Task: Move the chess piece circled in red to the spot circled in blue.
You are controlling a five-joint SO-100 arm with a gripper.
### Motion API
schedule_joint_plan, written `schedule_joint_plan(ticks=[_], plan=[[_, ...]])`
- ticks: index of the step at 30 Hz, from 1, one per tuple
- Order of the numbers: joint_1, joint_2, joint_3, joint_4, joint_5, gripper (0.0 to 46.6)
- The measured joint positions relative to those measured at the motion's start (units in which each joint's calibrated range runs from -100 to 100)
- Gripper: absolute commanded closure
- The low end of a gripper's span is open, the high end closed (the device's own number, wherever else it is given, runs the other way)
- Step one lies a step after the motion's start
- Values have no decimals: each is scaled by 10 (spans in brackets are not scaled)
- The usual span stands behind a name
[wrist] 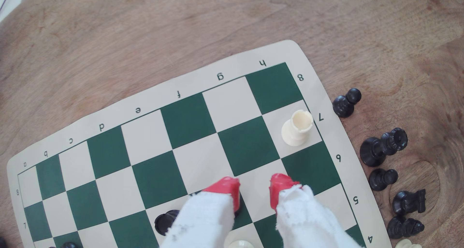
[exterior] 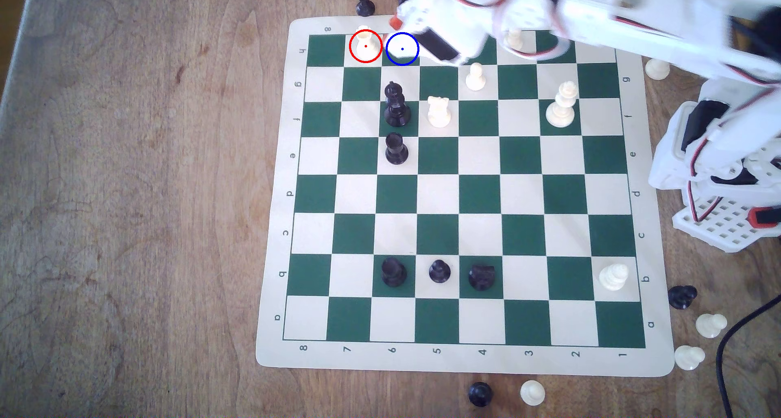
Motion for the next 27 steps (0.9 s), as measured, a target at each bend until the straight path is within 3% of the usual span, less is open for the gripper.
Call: schedule_joint_plan(ticks=[8,27], plan=[[28,116,-68,-9,0,307],[50,275,-164,-73,2,311]])
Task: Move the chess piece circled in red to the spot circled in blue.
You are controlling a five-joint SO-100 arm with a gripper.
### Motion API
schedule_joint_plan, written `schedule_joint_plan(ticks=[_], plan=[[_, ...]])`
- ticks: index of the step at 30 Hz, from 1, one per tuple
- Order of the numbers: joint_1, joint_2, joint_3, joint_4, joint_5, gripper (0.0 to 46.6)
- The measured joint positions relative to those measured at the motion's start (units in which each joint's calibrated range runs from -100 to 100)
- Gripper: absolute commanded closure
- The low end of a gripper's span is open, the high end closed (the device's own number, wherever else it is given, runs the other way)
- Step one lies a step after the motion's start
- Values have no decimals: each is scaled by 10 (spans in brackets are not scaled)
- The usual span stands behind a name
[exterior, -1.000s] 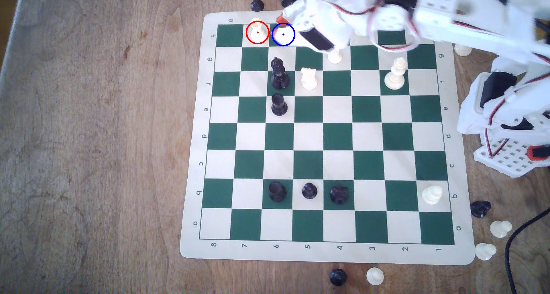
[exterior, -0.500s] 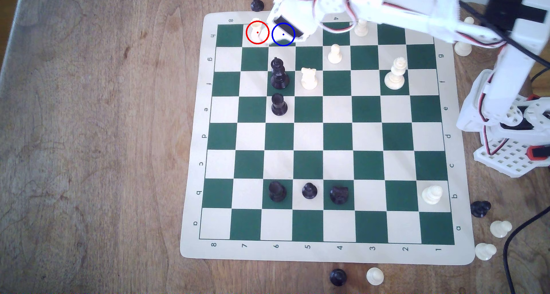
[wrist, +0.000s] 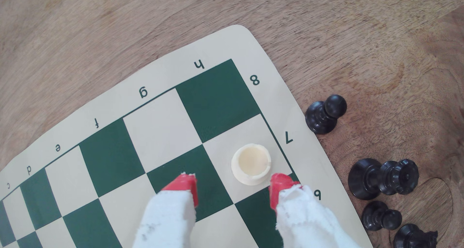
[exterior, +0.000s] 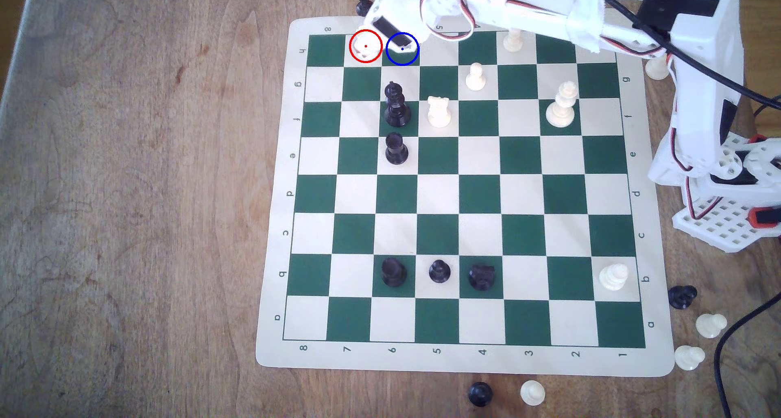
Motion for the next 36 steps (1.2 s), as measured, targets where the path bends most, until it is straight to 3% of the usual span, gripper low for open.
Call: schedule_joint_plan(ticks=[36], plan=[[1,60,-22,-52,0,312]])
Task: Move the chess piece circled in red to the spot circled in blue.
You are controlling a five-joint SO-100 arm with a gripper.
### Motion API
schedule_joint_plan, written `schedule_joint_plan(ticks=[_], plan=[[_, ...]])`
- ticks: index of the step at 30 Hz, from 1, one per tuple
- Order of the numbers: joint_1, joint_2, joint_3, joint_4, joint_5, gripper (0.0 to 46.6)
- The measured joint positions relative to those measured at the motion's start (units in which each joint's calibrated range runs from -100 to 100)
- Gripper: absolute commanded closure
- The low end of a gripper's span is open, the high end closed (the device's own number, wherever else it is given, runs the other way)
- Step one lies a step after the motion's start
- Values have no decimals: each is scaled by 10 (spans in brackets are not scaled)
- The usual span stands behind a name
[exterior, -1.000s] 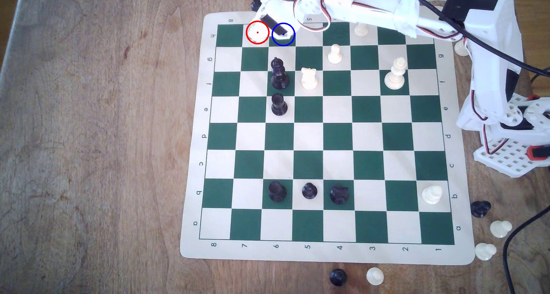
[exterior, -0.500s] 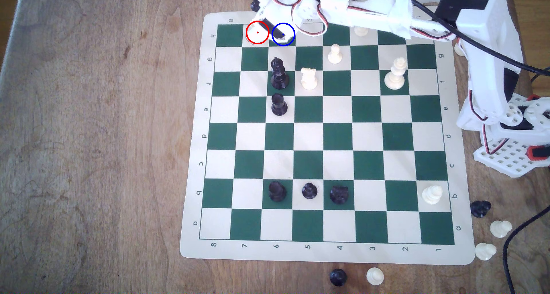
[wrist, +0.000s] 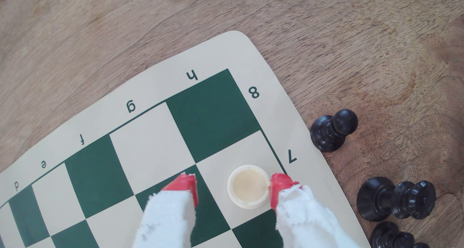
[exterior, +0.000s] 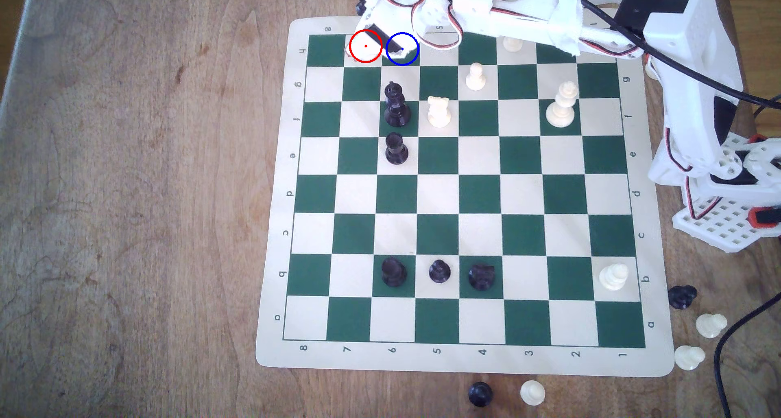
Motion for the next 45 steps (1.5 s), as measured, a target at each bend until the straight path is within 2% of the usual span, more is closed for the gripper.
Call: schedule_joint_plan(ticks=[12,24,40,45], plan=[[0,22,-2,0,5,314],[0,22,-2,-10,5,400],[0,16,2,-15,0,428],[9,-48,66,-32,0,428]])
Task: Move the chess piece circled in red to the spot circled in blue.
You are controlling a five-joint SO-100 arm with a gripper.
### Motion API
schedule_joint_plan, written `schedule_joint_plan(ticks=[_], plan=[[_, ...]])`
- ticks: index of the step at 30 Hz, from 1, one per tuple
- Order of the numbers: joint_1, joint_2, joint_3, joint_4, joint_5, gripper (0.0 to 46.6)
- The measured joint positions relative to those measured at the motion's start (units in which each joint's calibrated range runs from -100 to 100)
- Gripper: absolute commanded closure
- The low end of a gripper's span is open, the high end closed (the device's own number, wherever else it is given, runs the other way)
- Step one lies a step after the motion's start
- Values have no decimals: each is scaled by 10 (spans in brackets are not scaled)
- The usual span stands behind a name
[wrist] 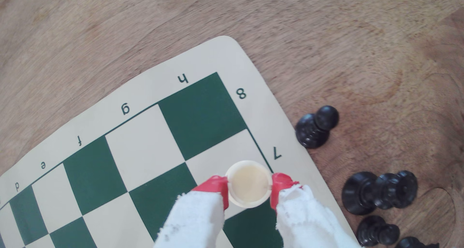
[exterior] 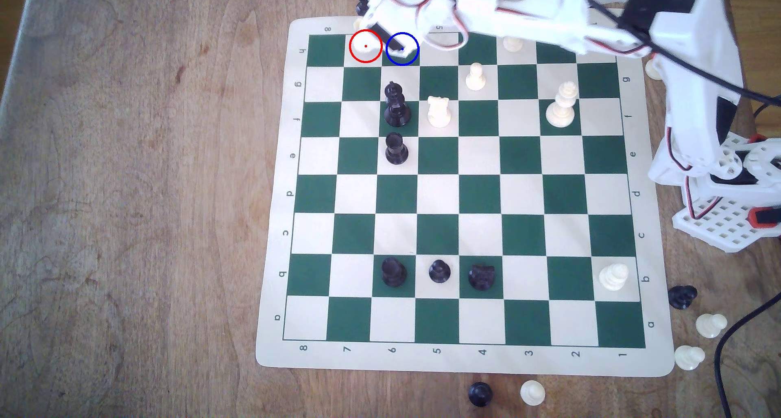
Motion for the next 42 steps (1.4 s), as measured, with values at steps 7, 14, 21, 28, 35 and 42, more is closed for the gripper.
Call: schedule_joint_plan(ticks=[7,14,21,28,35,42], plan=[[5,-100,123,-34,5,428],[7,-107,156,-46,12,426],[24,-105,156,-63,14,426],[20,-81,158,-63,18,426],[20,-79,158,-63,18,426],[20,-68,169,-65,18,426]])
